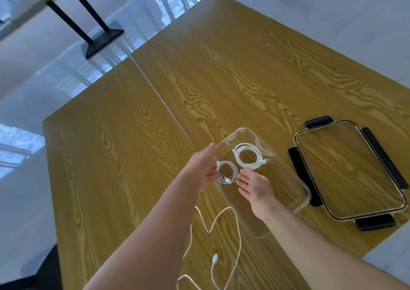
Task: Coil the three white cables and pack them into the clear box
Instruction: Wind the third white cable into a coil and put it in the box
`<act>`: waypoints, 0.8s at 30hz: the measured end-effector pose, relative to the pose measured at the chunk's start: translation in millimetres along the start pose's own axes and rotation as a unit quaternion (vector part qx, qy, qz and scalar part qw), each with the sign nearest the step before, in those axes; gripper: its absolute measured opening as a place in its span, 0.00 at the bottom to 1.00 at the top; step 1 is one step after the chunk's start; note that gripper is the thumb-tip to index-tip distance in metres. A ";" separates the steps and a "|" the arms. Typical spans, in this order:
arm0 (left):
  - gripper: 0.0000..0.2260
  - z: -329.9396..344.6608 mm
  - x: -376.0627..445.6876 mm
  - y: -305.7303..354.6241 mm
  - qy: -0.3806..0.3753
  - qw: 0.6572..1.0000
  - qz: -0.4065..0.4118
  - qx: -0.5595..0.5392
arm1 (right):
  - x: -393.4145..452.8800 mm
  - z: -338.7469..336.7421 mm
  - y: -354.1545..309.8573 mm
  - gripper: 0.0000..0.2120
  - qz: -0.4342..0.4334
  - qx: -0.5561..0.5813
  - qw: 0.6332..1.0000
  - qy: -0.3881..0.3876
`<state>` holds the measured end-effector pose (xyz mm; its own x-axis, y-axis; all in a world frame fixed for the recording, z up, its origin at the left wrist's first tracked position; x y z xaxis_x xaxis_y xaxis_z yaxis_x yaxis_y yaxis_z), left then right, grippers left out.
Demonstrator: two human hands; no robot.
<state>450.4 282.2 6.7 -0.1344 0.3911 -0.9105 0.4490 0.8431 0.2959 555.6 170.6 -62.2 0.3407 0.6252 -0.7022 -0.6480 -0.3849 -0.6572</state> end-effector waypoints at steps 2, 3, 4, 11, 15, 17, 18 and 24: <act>0.20 -14.4 -5.3 -5.4 0.008 1.000 0.007 -0.028 | -2.8 -0.4 -5.1 0.20 -0.012 0.008 1.000 -0.014; 0.19 -22.2 -8.9 -10.2 0.007 0.999 0.012 -0.048 | -5.1 -0.5 -8.0 0.20 -0.018 0.011 1.000 -0.022; 0.19 -29.3 -12.7 -15.0 0.001 0.997 0.020 -0.071 | -7.3 -0.8 -11.0 0.20 -0.024 0.015 0.999 -0.029; 0.13 -71.1 -43.7 -71.0 -0.023 0.974 0.069 -0.214 | -31.9 -1.2 -27.8 0.18 -0.051 0.006 0.997 -0.061; 0.13 -94.0 -56.3 -112.9 -0.019 0.956 0.076 -0.282 | -53.5 9.1 -32.5 0.15 -0.054 0.005 0.994 -0.097; 0.13 -104.8 -62.0 -131.1 -0.014 0.948 0.079 -0.309 | -62.8 13.6 -32.3 0.15 -0.056 -0.002 0.992 -0.115; 0.13 -110.3 -64.0 -139.8 -0.009 0.943 0.080 -0.323 | -66.6 16.3 -31.3 0.15 -0.057 -0.009 0.990 -0.126; 0.12 -133.1 -79.7 -203.8 0.025 0.920 0.080 -0.383 | -91.3 31.3 -13.6 0.14 -0.052 -0.074 0.980 -0.178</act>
<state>252.0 128.3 57.4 -0.1705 0.5335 -0.8284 -0.2856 0.7779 0.5597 512.0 140.0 19.4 0.1229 0.8537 -0.5061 -0.5070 -0.3844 -0.7715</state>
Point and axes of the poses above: each hand's wrist, its own x-axis towards the middle knuckle, its own z-axis out of the palm, y = z × x, the point moved 5 cm from there along x, towards the middle knuckle, and after that the axes turned 11 degrees about -z, right-handed, at the moved point
